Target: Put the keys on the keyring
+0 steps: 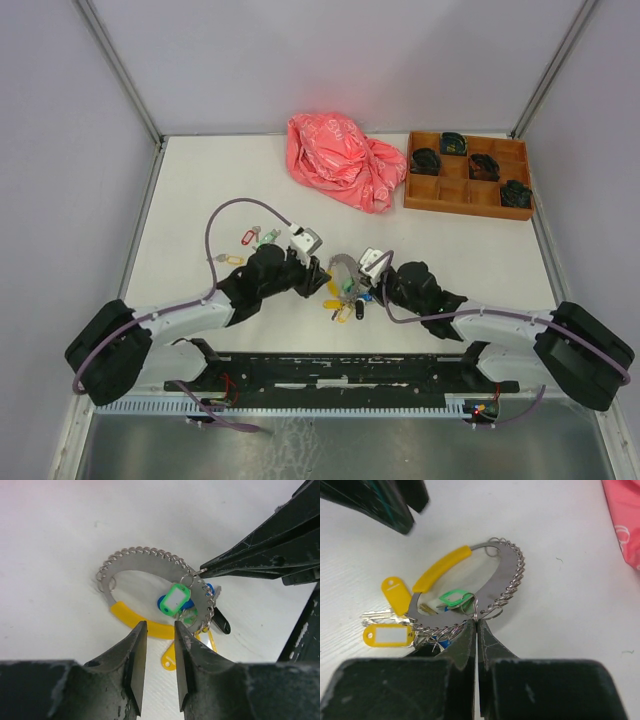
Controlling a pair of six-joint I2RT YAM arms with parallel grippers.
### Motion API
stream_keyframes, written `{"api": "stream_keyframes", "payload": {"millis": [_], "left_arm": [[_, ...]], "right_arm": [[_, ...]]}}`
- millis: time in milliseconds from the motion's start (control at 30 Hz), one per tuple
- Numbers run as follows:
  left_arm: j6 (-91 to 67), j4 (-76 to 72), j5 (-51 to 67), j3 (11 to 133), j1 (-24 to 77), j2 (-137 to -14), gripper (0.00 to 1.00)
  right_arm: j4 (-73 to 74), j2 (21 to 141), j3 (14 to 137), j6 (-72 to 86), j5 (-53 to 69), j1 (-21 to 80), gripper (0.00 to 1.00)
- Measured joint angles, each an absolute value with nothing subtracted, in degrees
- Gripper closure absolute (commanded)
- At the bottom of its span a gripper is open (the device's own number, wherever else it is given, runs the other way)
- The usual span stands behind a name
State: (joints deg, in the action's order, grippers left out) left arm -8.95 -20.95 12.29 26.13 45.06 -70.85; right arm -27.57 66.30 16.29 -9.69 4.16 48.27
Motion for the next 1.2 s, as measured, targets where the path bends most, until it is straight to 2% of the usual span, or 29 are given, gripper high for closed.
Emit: {"api": "stream_keyframes", "payload": {"millis": [167, 267, 400, 500, 600, 667, 700, 733, 767, 800, 1200], "left_arm": [[-11.2, -18.8, 3.4, 24.5, 44.8, -62.7, 0.54], [-13.6, -16.6, -2.8, 23.5, 43.1, -57.8, 0.45], [-17.9, -12.1, -10.4, 21.4, 40.4, -51.0, 0.29], [-21.4, -7.7, -14.7, 20.3, 39.5, -45.4, 0.21], [-23.8, -3.7, -17.4, 20.3, 39.3, -39.9, 0.18], [-25.2, -0.3, -18.9, 20.5, 39.3, -36.0, 0.16], [-25.9, 2.0, -19.6, 21.0, 39.3, -34.3, 0.15], [-26.5, 3.8, -20.1, 21.6, 39.3, -33.0, 0.09], [-27.2, 6.2, -20.8, 22.7, 39.3, -31.6, 0.03], [-27.9, 8.9, -21.2, 24.0, 39.3, -30.2, 0.00], [-31.5, 28.8, -23.9, 37.1, 39.3, -17.2, 0.01]], "right_arm": [[-26.0, 70.3, 18.0, -5.0, -5.6, 48.3, 0.91], [-24.0, 72.2, 19.4, -1.5, -11.6, 48.3, 0.81], [-20.0, 73.8, 22.0, 3.1, -18.3, 48.2, 0.72], [-17.2, 73.7, 23.2, 5.9, -21.1, 48.2, 0.58], [-14.0, 71.3, 23.4, 8.8, -22.9, 48.2, 0.41], [-11.9, 68.1, 23.4, 10.5, -23.9, 48.2, 0.20], [-10.7, 65.6, 23.4, 11.4, -24.4, 48.2, 0.03], [-9.9, 63.1, 23.4, 12.4, -25.1, 48.2, 0.00], [-8.8, 60.4, 23.4, 13.4, -25.9, 48.2, 0.00], [-7.2, 57.4, 23.5, 14.3, -26.7, 48.2, 0.00], [11.8, 27.9, 28.2, 18.0, -32.2, 48.2, 0.00]]}}
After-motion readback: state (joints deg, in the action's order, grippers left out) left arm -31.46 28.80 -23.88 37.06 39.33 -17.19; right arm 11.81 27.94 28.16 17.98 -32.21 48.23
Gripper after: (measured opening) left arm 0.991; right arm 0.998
